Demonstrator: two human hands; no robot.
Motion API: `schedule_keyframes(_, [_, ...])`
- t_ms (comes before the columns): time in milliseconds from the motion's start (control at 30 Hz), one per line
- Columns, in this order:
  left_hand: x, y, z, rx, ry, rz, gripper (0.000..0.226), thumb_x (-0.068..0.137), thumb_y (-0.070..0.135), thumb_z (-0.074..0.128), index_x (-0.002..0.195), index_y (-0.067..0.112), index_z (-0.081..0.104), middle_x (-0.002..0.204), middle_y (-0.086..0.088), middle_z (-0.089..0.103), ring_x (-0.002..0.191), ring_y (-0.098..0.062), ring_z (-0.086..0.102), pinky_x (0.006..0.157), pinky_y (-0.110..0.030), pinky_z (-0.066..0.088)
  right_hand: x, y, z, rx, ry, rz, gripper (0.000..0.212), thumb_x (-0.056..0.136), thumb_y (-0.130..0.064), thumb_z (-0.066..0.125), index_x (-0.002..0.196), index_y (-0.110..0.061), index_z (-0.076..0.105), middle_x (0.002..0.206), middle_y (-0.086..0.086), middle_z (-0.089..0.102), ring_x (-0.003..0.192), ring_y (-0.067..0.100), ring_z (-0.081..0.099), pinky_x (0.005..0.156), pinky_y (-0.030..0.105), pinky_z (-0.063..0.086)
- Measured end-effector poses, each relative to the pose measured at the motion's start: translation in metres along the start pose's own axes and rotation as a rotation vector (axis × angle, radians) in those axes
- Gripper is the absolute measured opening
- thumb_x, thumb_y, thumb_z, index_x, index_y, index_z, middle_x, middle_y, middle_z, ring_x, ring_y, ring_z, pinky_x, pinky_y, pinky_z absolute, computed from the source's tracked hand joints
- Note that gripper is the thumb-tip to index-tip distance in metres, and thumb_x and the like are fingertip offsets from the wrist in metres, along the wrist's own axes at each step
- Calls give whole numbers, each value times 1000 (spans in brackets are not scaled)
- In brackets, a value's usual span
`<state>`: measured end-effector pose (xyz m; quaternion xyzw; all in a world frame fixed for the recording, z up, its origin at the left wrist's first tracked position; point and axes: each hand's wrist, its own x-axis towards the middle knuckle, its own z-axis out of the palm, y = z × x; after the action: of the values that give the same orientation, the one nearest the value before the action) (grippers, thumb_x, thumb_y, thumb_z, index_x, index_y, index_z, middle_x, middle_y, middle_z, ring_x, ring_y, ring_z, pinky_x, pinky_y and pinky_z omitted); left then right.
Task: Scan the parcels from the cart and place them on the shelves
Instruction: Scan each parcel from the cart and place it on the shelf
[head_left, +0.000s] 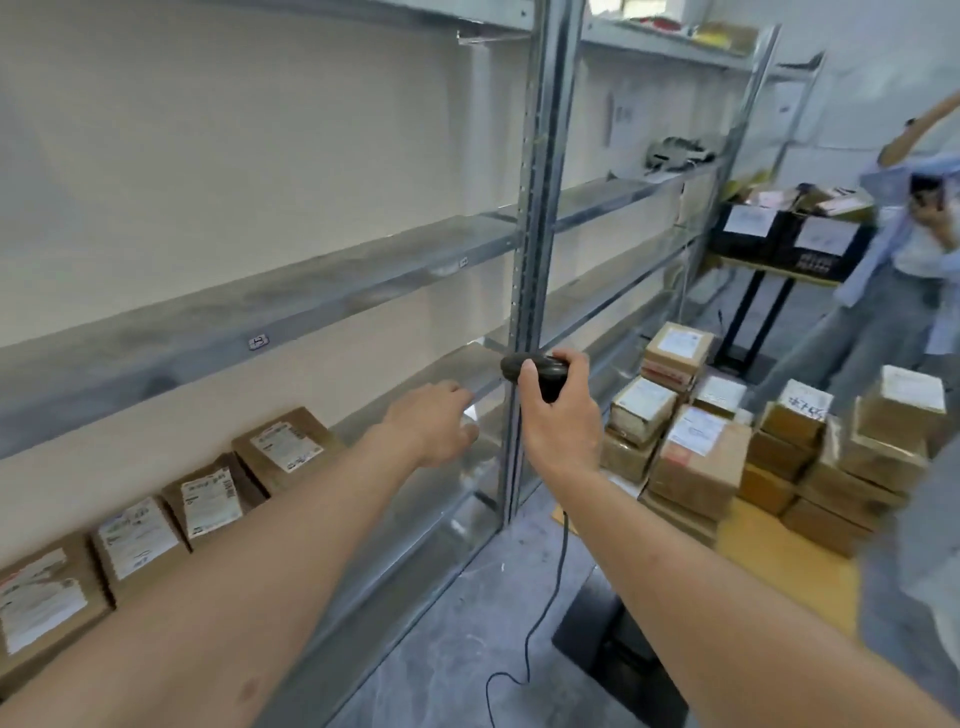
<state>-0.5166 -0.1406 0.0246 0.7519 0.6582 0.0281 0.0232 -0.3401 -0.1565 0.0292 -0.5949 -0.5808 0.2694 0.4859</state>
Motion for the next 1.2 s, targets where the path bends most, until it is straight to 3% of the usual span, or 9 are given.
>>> schedule_keyframes(200, [21, 84, -3, -28, 2, 139, 52, 103, 50, 50, 144, 19, 54, 145, -5, 55, 133, -31, 53, 107, -46, 47, 0, 27, -78, -73, 146, 60, 32, 105, -60, 45, 129, -40, 43, 103, -7, 64, 94, 24, 63, 79, 39, 44])
schedule_keyframes(333, [35, 150, 1, -26, 1, 200, 54, 105, 49, 49, 150, 19, 49, 149, -4, 52, 134, -30, 53, 107, -48, 47, 5, 54, -135, -75, 220, 51, 31, 107, -59, 39, 131, -39, 44, 105, -7, 64, 94, 22, 65, 81, 41, 53])
schedule_keyframes(467, [50, 213, 13, -58, -35, 230, 54, 104, 48, 50, 150, 19, 50, 150, -2, 51, 134, -28, 52, 110, -49, 47, 12, 84, -190, -77, 250, 81, 37, 107, -58, 41, 137, -37, 44, 107, -7, 64, 95, 20, 63, 80, 40, 51])
schedule_keyframes(700, [74, 303, 35, -51, -80, 239, 52, 105, 51, 49, 146, 19, 53, 144, -3, 54, 129, -28, 54, 104, -49, 50, 30, 141, -264, -78, 251, 154, 27, 103, -58, 51, 125, -45, 42, 105, -11, 65, 93, 18, 63, 75, 35, 45])
schedule_keyframes(1000, [124, 346, 75, -44, -189, 237, 56, 102, 50, 52, 151, 21, 48, 151, -4, 49, 133, -30, 53, 105, -53, 50, 65, 195, -287, -114, 264, 232, 32, 104, -57, 50, 132, -42, 44, 107, -10, 65, 97, 21, 64, 82, 39, 51])
schedule_keyframes(1200, [181, 351, 108, -44, -231, 274, 62, 102, 52, 53, 154, 20, 44, 151, -6, 49, 133, -30, 52, 105, -49, 49, 108, 228, -271, -141, 324, 332, 34, 104, -57, 49, 133, -41, 44, 107, -9, 66, 98, 20, 63, 80, 37, 48])
